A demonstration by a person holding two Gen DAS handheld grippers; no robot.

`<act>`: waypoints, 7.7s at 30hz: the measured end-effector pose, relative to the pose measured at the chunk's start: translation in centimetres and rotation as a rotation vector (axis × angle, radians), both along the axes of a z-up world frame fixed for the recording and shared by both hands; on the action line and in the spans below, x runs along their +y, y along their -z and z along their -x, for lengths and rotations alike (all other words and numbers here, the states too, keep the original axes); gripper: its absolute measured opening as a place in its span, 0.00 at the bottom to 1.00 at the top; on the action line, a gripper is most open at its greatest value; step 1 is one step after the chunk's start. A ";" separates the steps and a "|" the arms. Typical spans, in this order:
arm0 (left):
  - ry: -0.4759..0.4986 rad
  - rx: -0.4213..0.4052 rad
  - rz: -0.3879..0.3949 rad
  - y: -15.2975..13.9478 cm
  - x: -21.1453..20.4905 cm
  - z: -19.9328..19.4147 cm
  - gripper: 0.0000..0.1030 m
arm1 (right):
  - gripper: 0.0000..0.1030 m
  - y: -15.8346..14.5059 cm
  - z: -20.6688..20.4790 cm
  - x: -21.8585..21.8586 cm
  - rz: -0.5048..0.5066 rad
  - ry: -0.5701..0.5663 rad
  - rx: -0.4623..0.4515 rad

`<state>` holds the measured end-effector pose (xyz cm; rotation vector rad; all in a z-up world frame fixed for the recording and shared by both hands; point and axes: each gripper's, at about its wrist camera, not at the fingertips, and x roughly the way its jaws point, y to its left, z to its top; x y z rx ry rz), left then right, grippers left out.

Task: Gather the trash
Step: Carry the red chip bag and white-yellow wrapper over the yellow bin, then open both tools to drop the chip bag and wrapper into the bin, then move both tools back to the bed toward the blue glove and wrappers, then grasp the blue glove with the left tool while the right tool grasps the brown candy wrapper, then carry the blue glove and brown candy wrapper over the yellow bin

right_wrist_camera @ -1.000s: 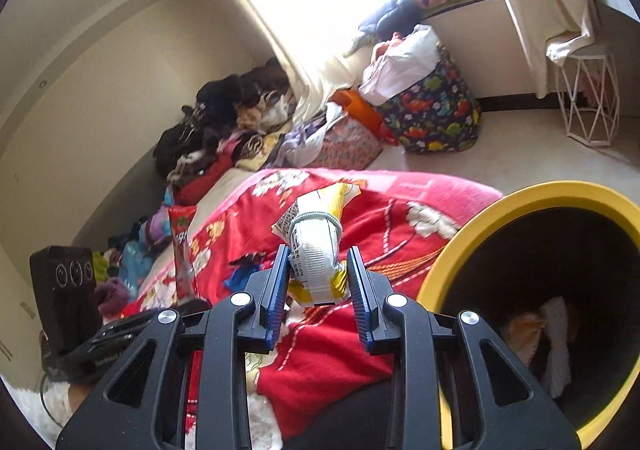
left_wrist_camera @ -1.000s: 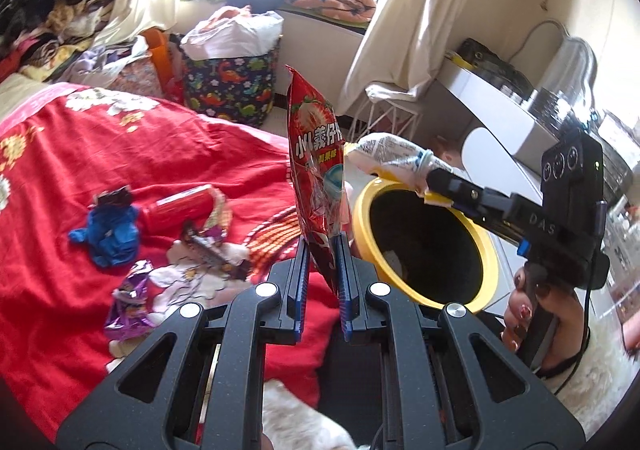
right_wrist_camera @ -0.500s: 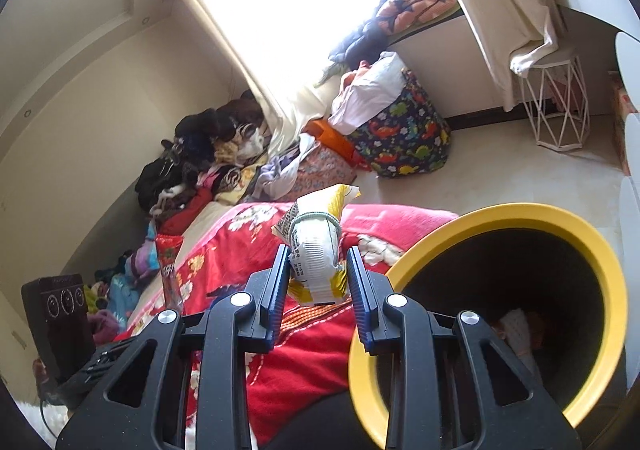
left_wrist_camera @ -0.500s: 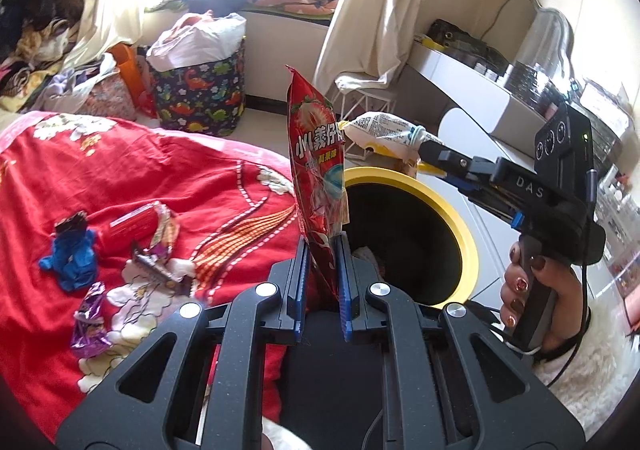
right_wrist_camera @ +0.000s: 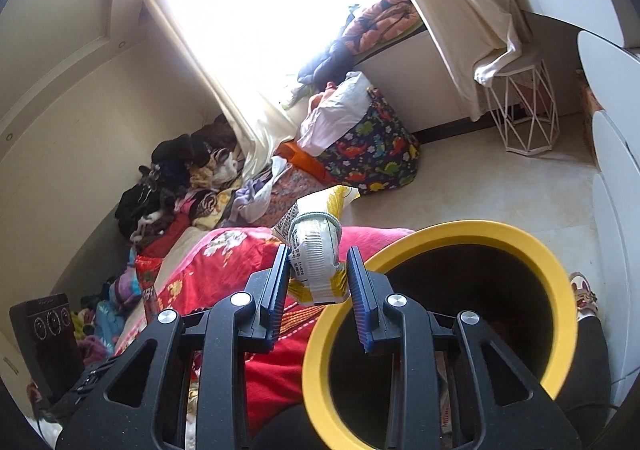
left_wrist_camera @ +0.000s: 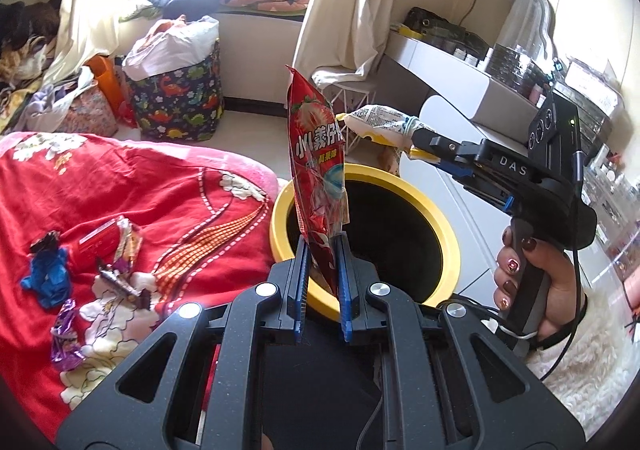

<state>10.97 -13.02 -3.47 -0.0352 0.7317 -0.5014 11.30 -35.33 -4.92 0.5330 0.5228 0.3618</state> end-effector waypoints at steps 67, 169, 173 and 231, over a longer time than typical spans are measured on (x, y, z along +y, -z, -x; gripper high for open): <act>-0.098 -0.011 -0.097 2.8 -4.2 -3.5 0.90 | 0.81 1.5 0.1 -2.9 0.092 0.129 0.039; -0.616 0.235 0.135 9.7 24.9 -6.6 0.14 | 0.13 9.0 -3.5 28.3 0.354 -0.602 0.204; -0.577 0.237 0.169 9.2 24.3 -5.8 0.09 | 0.13 8.5 -2.9 27.6 0.334 -0.597 0.200; -0.212 0.026 0.175 -0.8 10.1 -2.8 0.08 | 0.13 -0.5 -1.7 10.6 0.155 -0.223 0.035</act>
